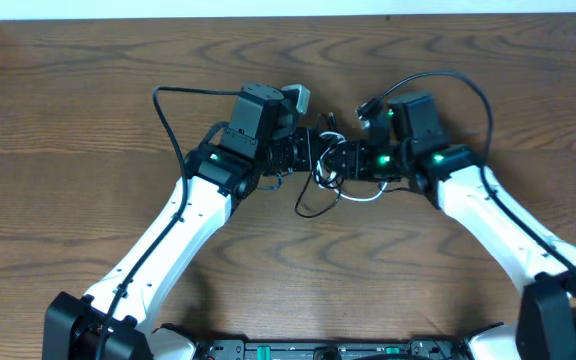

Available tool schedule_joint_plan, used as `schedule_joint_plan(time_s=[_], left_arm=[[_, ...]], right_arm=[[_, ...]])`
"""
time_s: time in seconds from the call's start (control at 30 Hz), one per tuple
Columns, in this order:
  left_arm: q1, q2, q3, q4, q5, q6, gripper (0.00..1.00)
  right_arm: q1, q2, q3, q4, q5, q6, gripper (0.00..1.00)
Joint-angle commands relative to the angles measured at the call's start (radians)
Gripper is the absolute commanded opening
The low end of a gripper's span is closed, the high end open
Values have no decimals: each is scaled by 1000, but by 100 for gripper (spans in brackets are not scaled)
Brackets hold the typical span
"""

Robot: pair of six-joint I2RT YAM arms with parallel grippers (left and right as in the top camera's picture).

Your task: Untangle cables

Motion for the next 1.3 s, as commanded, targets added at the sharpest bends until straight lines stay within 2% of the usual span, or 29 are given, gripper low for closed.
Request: schedule_joint_plan(time_s=[0.0, 0.23, 0.47, 0.83, 0.93, 1.07, 1.27], left_arm=[[3, 2, 7, 50, 50, -62, 7], [55, -11, 7, 97, 125, -84, 7], [182, -55, 7, 80, 126, -79, 8], [356, -205, 7, 87, 140, 1, 7], [399, -241, 7, 71, 140, 34, 7], [398, -227, 7, -27, 139, 85, 7], [327, -146, -8, -94, 138, 132, 7]], right_arm=[[19, 76, -1, 7, 99, 101, 29], [-15, 233, -1, 17, 150, 158, 28], [-105, 241, -1, -104, 208, 67, 29], [-165, 241, -1, -270, 414, 25, 33], [-167, 240, 0, -268, 405, -33, 33], [-166, 201, 14, -264, 262, -159, 34], [-165, 66, 27, -237, 206, -135, 39]])
